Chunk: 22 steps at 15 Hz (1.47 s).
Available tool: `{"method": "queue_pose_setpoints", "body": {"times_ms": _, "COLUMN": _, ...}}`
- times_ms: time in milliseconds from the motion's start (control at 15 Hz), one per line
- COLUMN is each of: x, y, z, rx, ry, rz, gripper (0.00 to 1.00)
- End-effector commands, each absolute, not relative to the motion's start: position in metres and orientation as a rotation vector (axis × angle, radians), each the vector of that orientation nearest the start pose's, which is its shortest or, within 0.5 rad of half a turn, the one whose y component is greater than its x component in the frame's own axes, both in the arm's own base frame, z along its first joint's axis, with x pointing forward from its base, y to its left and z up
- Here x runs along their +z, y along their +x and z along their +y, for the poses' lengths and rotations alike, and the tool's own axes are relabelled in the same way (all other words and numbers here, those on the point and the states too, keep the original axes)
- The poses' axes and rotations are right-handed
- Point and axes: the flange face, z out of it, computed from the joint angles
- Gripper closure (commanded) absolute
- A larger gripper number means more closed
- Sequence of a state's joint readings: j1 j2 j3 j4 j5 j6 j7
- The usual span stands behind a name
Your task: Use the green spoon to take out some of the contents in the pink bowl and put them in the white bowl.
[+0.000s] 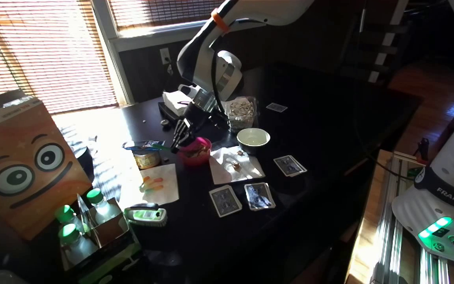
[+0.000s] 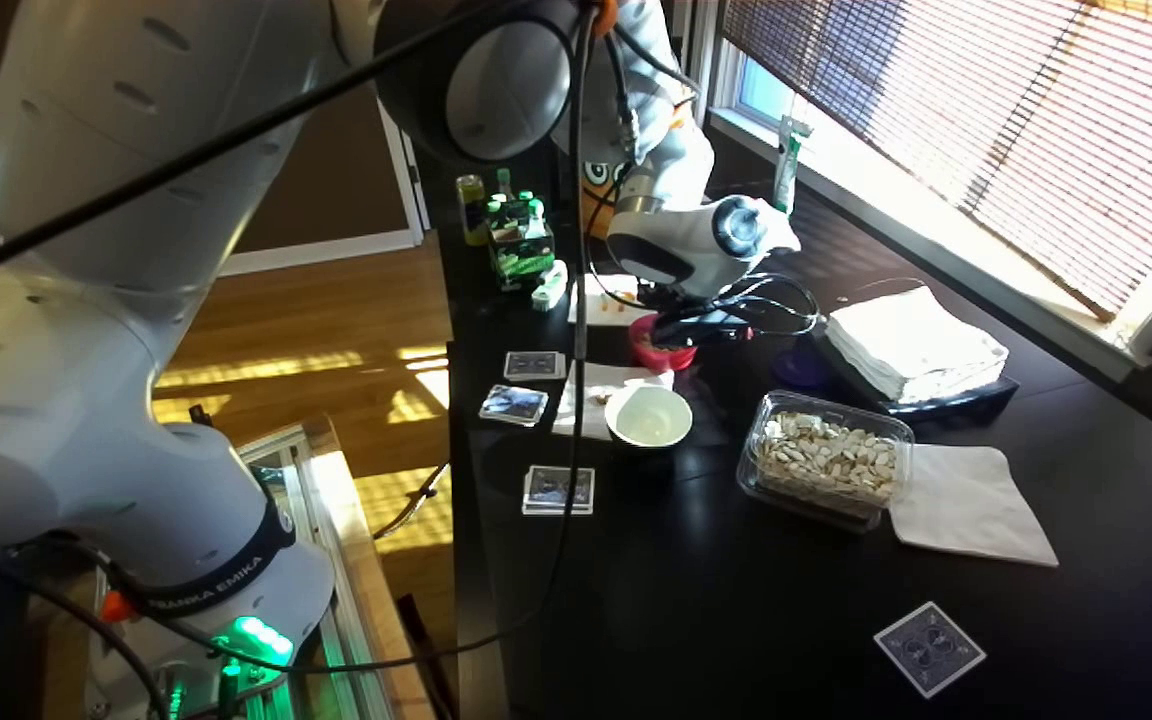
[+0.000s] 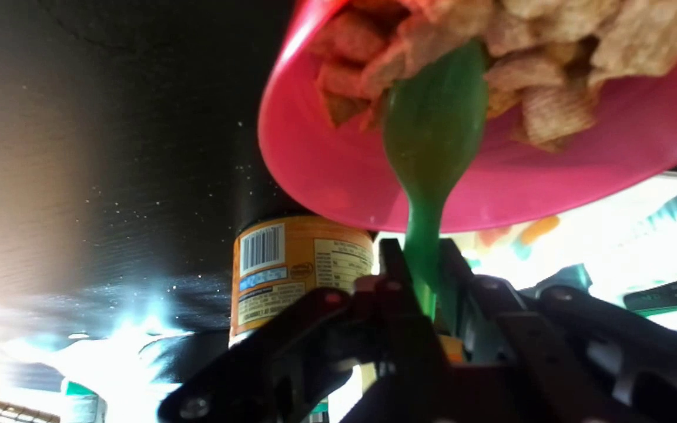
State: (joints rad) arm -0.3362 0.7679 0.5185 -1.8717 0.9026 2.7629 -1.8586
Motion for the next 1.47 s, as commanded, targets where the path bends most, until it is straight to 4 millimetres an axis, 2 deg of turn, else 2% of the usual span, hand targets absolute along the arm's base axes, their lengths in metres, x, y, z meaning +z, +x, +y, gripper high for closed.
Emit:
{"method": "queue_pose_setpoints", "body": {"times_ms": 0, "x": 0.153, "y": 0.634, "z": 0.078, "rx": -0.805, "ry": -2.293, "rz": -1.331, "gripper": 0.96}}
{"method": "queue_pose_setpoints", "body": {"times_ms": 400, "x": 0.160, "y": 0.635, "z": 0.076, "rx": -0.810, "ry": -2.335, "rz": -1.376, "gripper": 0.96}}
{"method": "queue_pose_setpoints", "body": {"times_ms": 667, "x": 0.157, "y": 0.635, "z": 0.072, "rx": -0.788, "ry": -2.355, "rz": -1.403, "gripper": 0.96}}
{"method": "queue_pose_setpoints", "body": {"times_ms": 1400, "x": 0.166, "y": 0.629, "z": 0.077, "rx": -0.795, "ry": -2.400, "rz": -1.459, "gripper": 0.96}}
